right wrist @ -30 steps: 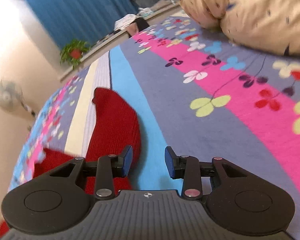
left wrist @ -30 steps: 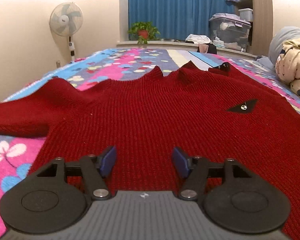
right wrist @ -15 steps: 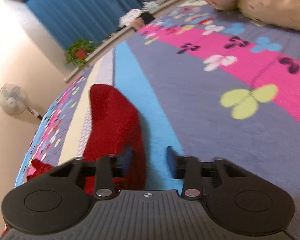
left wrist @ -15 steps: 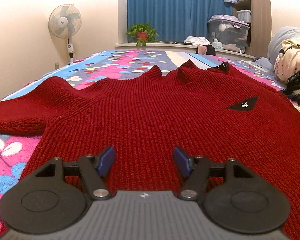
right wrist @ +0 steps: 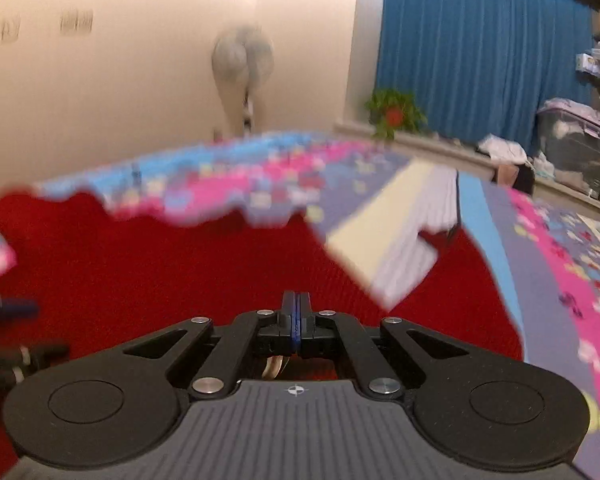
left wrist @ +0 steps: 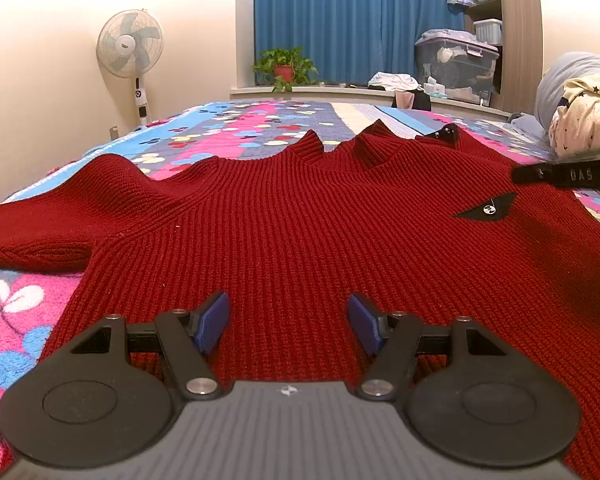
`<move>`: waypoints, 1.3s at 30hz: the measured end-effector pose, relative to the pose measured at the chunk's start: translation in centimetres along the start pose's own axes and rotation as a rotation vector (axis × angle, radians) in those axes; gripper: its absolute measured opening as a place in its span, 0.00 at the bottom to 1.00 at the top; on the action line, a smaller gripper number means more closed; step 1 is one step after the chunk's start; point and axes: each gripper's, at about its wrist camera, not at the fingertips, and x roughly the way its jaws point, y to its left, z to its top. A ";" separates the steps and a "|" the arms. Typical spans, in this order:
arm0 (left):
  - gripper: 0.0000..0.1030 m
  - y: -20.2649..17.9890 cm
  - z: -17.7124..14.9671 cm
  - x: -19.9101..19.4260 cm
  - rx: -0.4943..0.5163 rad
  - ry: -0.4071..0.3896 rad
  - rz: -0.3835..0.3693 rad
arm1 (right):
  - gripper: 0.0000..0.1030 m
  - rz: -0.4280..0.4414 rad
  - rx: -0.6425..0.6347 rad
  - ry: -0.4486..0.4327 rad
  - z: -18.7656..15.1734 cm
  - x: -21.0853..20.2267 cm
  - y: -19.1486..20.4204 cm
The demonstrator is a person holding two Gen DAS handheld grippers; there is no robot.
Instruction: Fold small clothes
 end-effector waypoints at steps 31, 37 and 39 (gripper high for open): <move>0.69 0.9 -1.0 0.1 -0.050 -0.034 -0.029 | 0.60 0.364 1.088 0.041 -0.4 12.1 -22.5; 0.69 0.7 -1.0 0.0 -0.047 -0.035 -0.026 | 0.60 0.576 1.058 -0.057 0.1 11.7 -19.8; 0.69 0.7 -1.0 0.1 -0.046 -0.034 -0.025 | 0.60 0.566 1.047 -0.008 0.4 12.5 -19.1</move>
